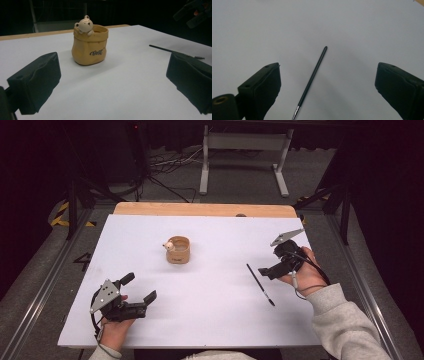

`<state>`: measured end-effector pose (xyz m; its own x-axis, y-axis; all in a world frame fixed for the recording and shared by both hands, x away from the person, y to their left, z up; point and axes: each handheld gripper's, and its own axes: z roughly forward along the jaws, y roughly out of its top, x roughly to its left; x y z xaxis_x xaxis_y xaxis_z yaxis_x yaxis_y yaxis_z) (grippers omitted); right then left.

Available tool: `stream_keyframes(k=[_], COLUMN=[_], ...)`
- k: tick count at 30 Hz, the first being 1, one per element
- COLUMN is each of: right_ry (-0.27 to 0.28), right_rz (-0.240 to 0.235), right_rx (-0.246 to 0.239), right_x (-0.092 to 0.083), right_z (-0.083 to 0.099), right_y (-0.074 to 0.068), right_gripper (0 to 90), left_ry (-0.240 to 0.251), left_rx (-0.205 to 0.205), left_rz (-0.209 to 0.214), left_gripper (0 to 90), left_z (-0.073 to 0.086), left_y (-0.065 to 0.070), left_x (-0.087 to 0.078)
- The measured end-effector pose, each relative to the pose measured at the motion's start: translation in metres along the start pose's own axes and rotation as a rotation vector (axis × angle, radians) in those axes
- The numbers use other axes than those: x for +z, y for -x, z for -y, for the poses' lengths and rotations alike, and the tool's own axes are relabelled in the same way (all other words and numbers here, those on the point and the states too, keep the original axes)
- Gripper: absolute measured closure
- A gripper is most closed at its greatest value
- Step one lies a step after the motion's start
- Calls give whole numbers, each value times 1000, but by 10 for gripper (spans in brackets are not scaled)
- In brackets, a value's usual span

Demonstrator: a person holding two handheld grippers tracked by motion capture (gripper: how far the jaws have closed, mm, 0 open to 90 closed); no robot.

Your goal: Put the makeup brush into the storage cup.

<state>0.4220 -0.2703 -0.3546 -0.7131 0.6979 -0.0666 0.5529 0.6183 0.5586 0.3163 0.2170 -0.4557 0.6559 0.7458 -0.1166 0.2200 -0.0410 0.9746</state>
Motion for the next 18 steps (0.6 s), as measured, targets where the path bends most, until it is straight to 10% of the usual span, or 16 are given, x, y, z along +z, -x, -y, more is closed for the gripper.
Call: stream_keyframes(k=[18], right_ry=[-131], right_rz=[3], right_rx=[-25], right_x=[17], right_z=[-7], right_y=[-3], right_gripper=[126], left_ry=[-11], left_rx=[-17], left_rz=[8], left_gripper=[3], left_z=[-1], left_y=[0], left_x=[0])
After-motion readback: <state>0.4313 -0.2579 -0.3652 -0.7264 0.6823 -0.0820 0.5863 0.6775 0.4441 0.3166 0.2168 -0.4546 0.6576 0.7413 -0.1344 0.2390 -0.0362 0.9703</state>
